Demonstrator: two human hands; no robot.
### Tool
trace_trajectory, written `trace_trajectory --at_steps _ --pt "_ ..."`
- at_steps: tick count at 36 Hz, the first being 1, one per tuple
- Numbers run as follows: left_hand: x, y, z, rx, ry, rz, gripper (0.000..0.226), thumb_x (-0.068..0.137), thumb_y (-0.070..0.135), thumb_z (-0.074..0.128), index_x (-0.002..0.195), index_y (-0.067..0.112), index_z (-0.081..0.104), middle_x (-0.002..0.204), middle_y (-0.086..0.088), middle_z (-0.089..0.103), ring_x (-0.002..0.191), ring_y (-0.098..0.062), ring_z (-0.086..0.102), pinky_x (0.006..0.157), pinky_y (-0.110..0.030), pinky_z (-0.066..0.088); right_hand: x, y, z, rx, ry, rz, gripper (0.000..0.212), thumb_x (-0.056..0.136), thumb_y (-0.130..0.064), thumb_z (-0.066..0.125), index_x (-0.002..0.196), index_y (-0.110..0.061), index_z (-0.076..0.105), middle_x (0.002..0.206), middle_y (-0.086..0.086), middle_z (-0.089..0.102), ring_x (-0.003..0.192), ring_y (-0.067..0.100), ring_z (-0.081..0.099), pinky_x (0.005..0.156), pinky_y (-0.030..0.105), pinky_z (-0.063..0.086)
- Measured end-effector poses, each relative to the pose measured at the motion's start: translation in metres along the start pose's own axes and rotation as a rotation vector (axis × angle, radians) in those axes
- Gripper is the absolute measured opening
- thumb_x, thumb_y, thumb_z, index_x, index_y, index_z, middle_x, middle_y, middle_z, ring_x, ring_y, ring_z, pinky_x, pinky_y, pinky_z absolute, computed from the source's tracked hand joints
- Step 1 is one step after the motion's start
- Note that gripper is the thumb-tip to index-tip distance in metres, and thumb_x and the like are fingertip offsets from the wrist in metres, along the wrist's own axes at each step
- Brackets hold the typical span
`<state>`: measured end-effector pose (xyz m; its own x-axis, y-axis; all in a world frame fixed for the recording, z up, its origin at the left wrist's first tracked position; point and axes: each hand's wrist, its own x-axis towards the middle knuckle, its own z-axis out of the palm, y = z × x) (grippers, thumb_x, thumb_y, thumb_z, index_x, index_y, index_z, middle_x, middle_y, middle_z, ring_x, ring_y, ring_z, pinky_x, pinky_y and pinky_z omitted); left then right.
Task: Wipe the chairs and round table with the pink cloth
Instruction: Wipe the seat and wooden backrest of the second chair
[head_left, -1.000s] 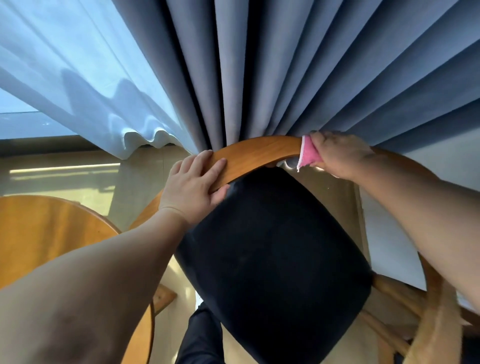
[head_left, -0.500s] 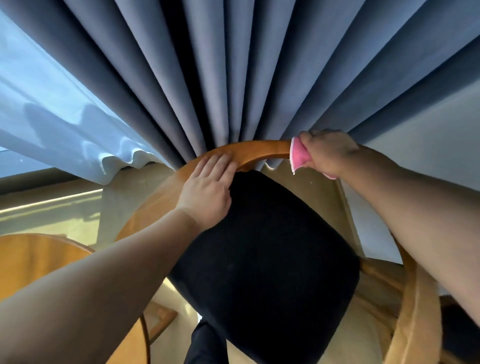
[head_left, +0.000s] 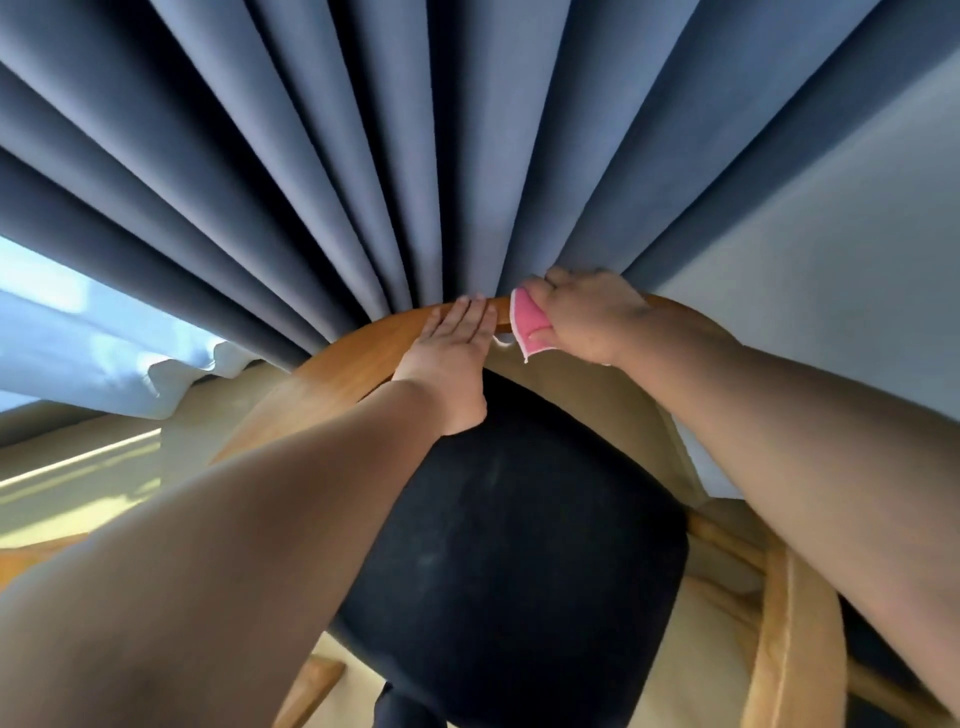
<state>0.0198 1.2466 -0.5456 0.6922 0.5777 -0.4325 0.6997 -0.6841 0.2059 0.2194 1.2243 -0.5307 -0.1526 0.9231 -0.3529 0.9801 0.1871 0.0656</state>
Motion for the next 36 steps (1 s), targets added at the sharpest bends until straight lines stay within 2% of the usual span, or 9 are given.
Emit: trace_trajectory --at_steps 4,9,16,21,27,31,36 --pt "0.005 0.004 -0.007 -0.001 -0.036 -0.027 0.097 0.079 0.017 0.054 0.148 0.014 -0.014 0.156 -0.001 -0.019 0.143 -0.016 -0.016 0.114 -0.034 -0.01 -0.012 0.015 -0.002 0.015 0.029 0.047 0.065 0.09 -0.055 0.055 0.138 -0.014 0.037 0.118 0.009 0.057 0.102 0.029 0.058 0.077 0.037 0.046" --pt "0.007 0.004 -0.007 0.009 -0.049 -0.044 0.099 0.079 0.016 0.055 0.147 0.016 -0.016 0.155 0.0 -0.022 0.142 -0.016 -0.016 0.114 -0.034 -0.01 -0.042 0.038 0.006 -0.003 0.081 0.146 0.065 0.089 -0.065 0.046 0.132 -0.016 0.041 0.11 0.006 0.058 0.09 0.024 0.059 0.067 0.033 0.044" --pt "0.006 0.005 -0.011 0.048 -0.08 -0.055 0.099 0.08 0.021 0.057 0.147 0.017 -0.016 0.155 0.001 -0.023 0.143 -0.016 -0.016 0.117 -0.036 -0.004 -0.081 0.05 0.015 0.083 0.111 0.276 0.077 0.089 -0.066 0.042 0.144 -0.015 0.027 0.128 0.01 0.053 0.101 0.03 0.059 0.08 0.04 0.052" --pt "0.004 0.007 -0.014 0.064 -0.095 -0.061 0.1 0.08 0.02 0.057 0.147 0.016 -0.016 0.154 0.0 -0.024 0.143 -0.016 -0.016 0.117 -0.036 -0.003 -0.108 0.056 0.027 0.167 0.157 0.351 0.08 0.087 -0.068 0.041 0.144 -0.015 0.026 0.123 0.011 0.054 0.099 0.029 0.06 0.08 0.039 0.051" --pt "0.005 0.009 -0.015 0.07 -0.11 -0.07 0.098 0.079 0.019 0.056 0.148 0.016 -0.014 0.155 0.0 -0.022 0.143 -0.014 -0.015 0.117 -0.034 -0.004 -0.14 0.059 0.045 0.264 0.19 0.453 0.093 0.078 -0.073 0.016 0.144 -0.008 0.028 0.123 0.016 0.054 0.098 0.032 0.061 0.081 0.042 0.051" --pt "0.004 0.008 -0.015 0.079 -0.101 -0.083 0.101 0.078 0.021 0.058 0.148 0.017 -0.014 0.155 0.001 -0.021 0.143 -0.014 -0.014 0.117 -0.033 -0.003 -0.155 0.058 0.058 0.323 0.212 0.512 0.083 0.085 -0.066 0.031 0.143 -0.007 0.029 0.123 0.018 0.054 0.101 0.034 0.061 0.083 0.042 0.052" --pt "0.004 0.015 -0.017 0.094 -0.093 -0.114 0.1 0.08 0.024 0.061 0.149 0.016 -0.011 0.156 0.0 -0.018 0.144 -0.016 -0.011 0.117 -0.035 0.0 -0.165 0.055 0.066 0.361 0.229 0.564 0.08 0.088 -0.062 0.04 0.144 -0.006 0.029 0.127 0.018 0.052 0.106 0.035 0.06 0.087 0.043 0.052"
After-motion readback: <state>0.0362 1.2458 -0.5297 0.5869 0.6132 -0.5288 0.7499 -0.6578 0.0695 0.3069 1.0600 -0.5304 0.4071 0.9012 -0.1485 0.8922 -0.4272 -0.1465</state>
